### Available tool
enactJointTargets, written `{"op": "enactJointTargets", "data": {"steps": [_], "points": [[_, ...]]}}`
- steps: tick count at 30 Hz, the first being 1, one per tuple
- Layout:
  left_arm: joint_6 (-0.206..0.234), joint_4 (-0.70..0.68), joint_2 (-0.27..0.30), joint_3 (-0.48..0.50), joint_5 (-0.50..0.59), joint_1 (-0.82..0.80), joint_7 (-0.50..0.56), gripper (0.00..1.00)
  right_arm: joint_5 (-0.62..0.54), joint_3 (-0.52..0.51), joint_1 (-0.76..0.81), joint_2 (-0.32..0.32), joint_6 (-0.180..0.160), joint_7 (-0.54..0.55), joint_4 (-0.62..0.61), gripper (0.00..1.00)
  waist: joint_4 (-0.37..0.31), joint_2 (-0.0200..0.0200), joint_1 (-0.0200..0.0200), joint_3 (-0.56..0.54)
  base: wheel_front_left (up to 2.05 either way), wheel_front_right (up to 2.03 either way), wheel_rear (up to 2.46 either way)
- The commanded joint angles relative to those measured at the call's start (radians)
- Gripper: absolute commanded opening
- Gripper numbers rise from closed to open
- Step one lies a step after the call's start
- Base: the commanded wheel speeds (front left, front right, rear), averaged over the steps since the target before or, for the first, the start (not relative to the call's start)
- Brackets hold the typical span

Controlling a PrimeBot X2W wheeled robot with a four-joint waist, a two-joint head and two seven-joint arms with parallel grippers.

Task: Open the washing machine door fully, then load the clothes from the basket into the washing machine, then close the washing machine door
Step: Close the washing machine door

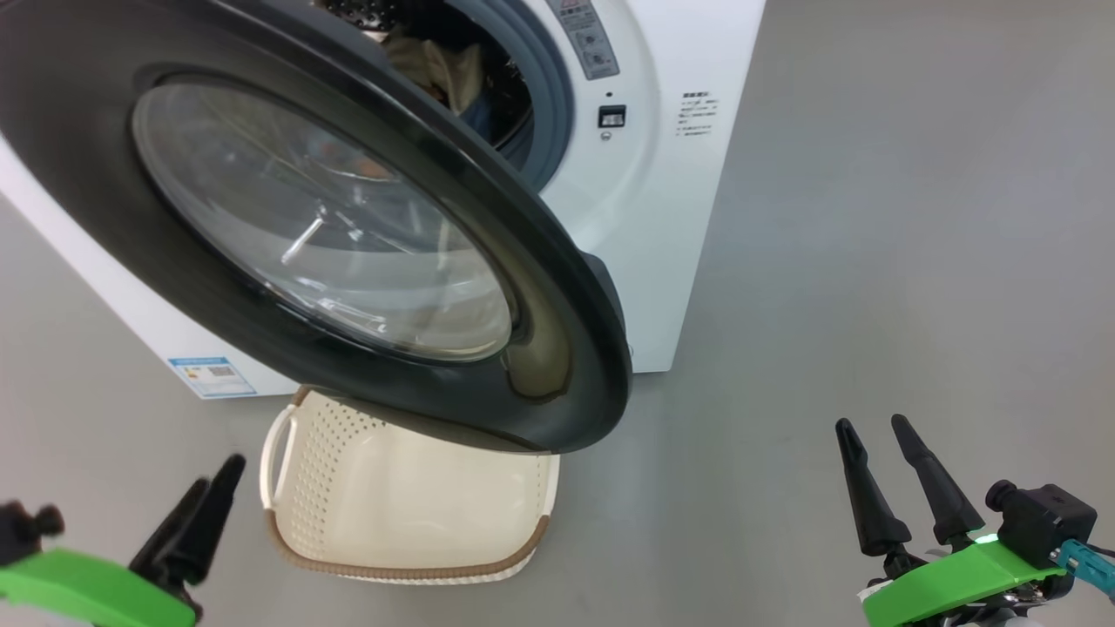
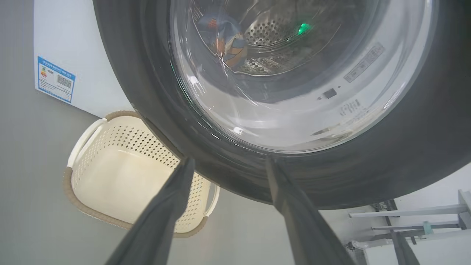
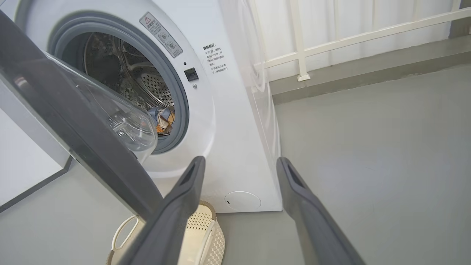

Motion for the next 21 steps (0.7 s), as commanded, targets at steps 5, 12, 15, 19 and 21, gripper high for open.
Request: {"op": "enactJointTargets", "data": {"steps": [5,12,15,19,21], "points": [[-0.003,0.045,0.073,-0.063,0.074,-0.010,-0.187,1.00,-0.003,0.021,0.004,-0.018,0.003,-0.005,-0.019,1.00,-0.028,0.0000,0.0000,-0.005,0.00,0.00,0.00],[-0.003,0.170,0.091,-0.178,0.211,-0.037,-0.353,1.00,-0.002,0.019,0.004,-0.019,0.003,-0.005,-0.016,1.00,-0.058,0.0000,0.0000,-0.012,0.00,0.00,0.00],[-0.003,0.192,0.049,-0.109,0.342,-0.049,-0.355,1.00,-0.002,0.014,0.003,-0.020,0.003,-0.005,-0.018,1.00,-0.063,0.0000,0.0000,-0.010,0.00,0.00,0.00],[-0.003,0.175,-0.058,0.032,0.560,-0.017,-0.356,1.00,-0.004,0.006,-0.001,-0.018,0.003,-0.005,-0.022,1.00,-0.072,0.0000,0.0000,-0.006,0.00,0.00,0.00],[-0.003,0.160,-0.098,0.082,0.636,0.000,-0.356,1.00,-0.004,0.003,0.000,-0.016,0.003,-0.005,-0.023,1.00,-0.073,0.0000,0.0000,-0.006,0.00,0.00,0.00]]}}
